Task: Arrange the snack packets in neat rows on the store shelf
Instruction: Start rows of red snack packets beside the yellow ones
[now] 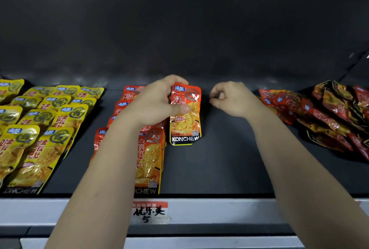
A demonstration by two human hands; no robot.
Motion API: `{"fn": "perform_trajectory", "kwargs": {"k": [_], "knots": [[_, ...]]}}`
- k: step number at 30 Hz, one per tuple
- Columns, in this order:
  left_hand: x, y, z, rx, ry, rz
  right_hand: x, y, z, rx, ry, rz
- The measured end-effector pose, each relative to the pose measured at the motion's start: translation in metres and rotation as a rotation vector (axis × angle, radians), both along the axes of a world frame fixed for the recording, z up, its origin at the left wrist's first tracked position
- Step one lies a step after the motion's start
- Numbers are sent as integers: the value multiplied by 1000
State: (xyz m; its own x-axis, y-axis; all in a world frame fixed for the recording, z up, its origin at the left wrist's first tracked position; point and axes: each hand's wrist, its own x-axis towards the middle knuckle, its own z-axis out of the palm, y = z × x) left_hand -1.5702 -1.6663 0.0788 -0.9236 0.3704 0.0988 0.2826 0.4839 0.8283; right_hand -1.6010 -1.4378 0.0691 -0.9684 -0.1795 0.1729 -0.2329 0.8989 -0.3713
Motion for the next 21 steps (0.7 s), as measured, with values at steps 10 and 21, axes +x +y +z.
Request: {"fn": "perform_trajectory", "kwargs": {"k": [10, 21], "knots": [[0, -3, 0, -337, 167, 110, -1, 1, -3, -17, -9, -30], [3, 3, -1, -505, 288, 171, -2, -1, -8, -17, -46, -31]]}}
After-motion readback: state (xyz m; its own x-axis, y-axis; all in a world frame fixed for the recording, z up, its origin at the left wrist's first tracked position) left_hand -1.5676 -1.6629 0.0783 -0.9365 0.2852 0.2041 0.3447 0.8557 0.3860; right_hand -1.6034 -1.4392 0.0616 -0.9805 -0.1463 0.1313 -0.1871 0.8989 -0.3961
